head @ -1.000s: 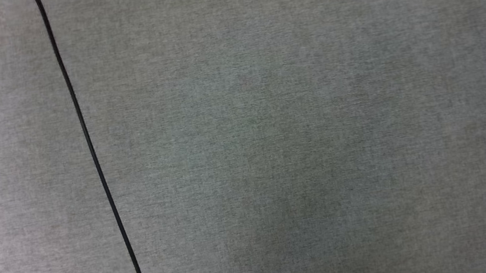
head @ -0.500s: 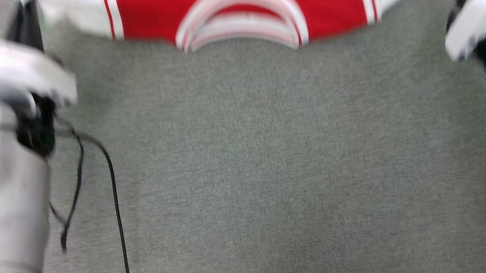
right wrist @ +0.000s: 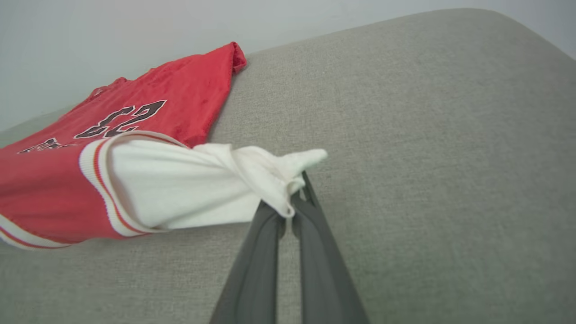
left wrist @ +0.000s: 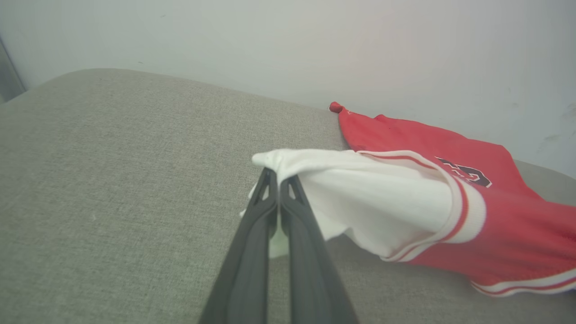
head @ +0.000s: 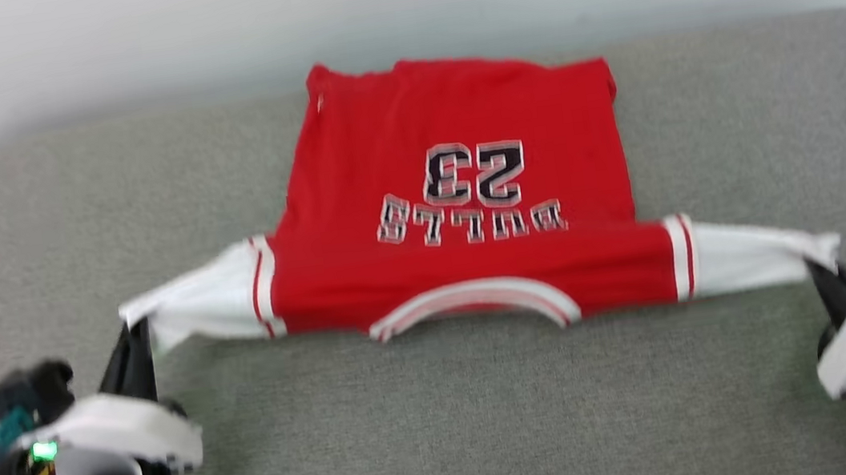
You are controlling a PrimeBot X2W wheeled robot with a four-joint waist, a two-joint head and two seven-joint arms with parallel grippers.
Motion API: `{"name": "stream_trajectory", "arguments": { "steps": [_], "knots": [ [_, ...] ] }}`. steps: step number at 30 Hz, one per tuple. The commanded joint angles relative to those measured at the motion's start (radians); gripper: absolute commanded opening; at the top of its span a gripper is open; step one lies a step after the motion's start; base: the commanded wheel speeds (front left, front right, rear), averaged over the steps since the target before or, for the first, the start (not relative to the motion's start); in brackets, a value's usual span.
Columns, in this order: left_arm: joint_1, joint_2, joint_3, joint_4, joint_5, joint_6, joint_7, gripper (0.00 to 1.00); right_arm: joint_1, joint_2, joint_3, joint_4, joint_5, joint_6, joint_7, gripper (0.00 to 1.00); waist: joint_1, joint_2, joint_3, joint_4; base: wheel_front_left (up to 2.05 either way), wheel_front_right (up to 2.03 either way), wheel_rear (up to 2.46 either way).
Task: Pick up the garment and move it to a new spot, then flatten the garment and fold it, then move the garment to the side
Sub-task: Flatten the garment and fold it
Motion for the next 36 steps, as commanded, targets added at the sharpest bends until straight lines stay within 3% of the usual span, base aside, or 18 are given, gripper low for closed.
{"name": "stream_trajectory", "arguments": {
  "steps": [1,11,16,21,22,23,24,30,36],
  "knots": [
    [0.065,0.017,0.015,-0.048,-0.002,0.028,0.005,0.00,0.068,0.014,-0.034,-0.048,-0.012,-0.002,0.022,0.00,0.0004,-0.0001,-0.044,0.007,0.00,0.00,0.00],
    [0.395,0.032,0.018,-0.341,-0.014,0.152,0.089,0.00,0.393,0.155,-0.170,-0.307,-0.082,-0.002,0.151,0.00,0.0004,-0.0001,-0.119,0.016,0.00,0.00,0.00],
    [0.527,0.019,0.012,-0.437,-0.029,0.196,0.126,0.00,0.524,0.209,-0.214,-0.362,-0.092,-0.002,0.196,0.00,0.0004,-0.0001,-0.142,0.022,0.00,0.00,0.00],
    [0.578,0.019,0.002,-0.488,-0.022,0.215,0.132,0.00,0.572,0.223,-0.204,-0.368,-0.101,-0.002,0.220,0.00,0.0004,-0.0001,-0.140,0.025,0.00,0.00,0.00],
    [0.577,0.019,-0.003,-0.496,-0.017,0.215,0.135,0.00,0.573,0.225,-0.198,-0.361,-0.107,-0.002,0.228,0.14,0.0004,-0.0001,-0.139,0.026,0.00,0.00,0.00],
    [0.571,0.016,-0.009,-0.505,-0.016,0.214,0.137,0.00,0.564,0.225,-0.191,-0.361,-0.107,-0.002,0.224,0.44,0.0004,-0.0001,-0.137,0.028,0.00,0.00,0.00],
    [0.563,0.015,-0.015,-0.512,-0.010,0.215,0.137,0.00,0.549,0.225,-0.185,-0.365,-0.102,-0.002,0.217,1.00,0.0004,-0.0001,-0.135,0.031,0.00,0.00,0.00],
    [0.518,0.003,-0.042,-0.556,0.007,0.211,0.132,0.00,0.426,0.221,-0.151,-0.373,-0.105,-0.002,0.133,1.00,0.0004,-0.0001,-0.103,0.038,0.00,0.00,0.00],
    [0.452,-0.023,-0.086,-0.604,0.042,0.211,0.123,0.00,0.178,0.185,-0.174,-0.243,-0.129,-0.002,0.061,1.00,0.0004,-0.0001,-0.015,0.072,0.00,0.00,0.00]
  ]
}}
